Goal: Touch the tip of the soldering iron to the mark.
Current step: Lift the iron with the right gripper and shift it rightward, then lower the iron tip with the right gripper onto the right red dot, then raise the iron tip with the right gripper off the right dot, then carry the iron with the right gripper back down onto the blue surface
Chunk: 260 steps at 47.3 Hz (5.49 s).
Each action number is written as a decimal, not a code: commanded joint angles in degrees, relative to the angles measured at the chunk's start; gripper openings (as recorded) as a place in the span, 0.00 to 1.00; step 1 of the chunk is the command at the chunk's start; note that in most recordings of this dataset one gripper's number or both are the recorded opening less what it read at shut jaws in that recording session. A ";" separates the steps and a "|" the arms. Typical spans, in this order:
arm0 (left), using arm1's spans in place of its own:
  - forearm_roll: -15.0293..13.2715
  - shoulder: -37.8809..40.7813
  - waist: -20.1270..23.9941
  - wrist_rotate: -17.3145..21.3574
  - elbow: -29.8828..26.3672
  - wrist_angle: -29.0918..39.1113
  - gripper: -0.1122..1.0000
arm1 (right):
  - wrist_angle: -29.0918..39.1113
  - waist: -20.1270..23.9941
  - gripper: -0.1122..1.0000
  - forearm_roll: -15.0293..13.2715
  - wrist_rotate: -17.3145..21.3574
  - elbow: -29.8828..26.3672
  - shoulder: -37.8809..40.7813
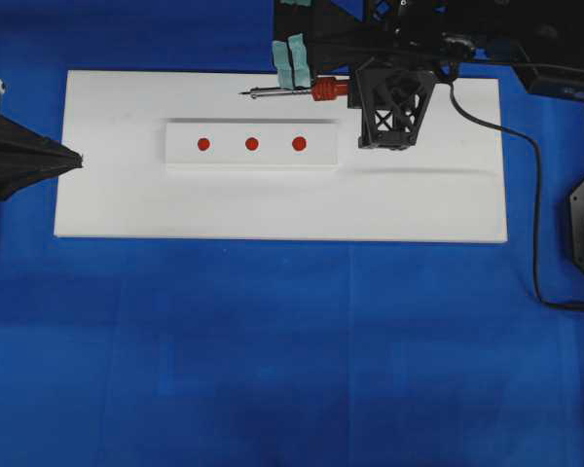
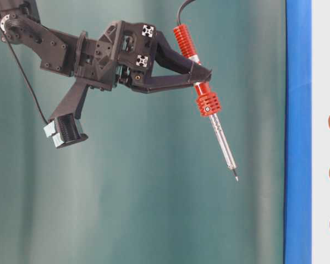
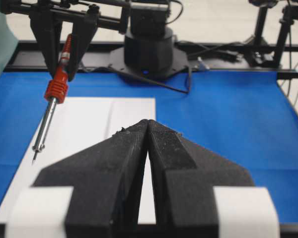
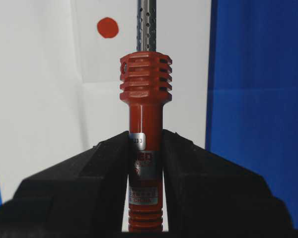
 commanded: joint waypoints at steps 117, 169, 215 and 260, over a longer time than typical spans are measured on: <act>0.09 0.09 -0.18 0.18 -0.18 0.00 0.12 | -17.14 -1.05 0.16 1.41 1.14 24.52 -4.66; 0.09 0.00 -0.18 0.26 -0.18 -0.18 0.12 | -16.35 -0.97 0.16 1.67 1.14 23.64 -3.96; 0.09 0.09 -0.18 0.44 -0.18 -0.18 0.12 | 2.55 -0.88 0.16 1.23 1.32 9.49 -13.97; 0.00 0.00 -0.09 0.09 -0.18 -0.97 0.12 | 2.37 22.68 0.16 1.05 23.91 10.90 -14.15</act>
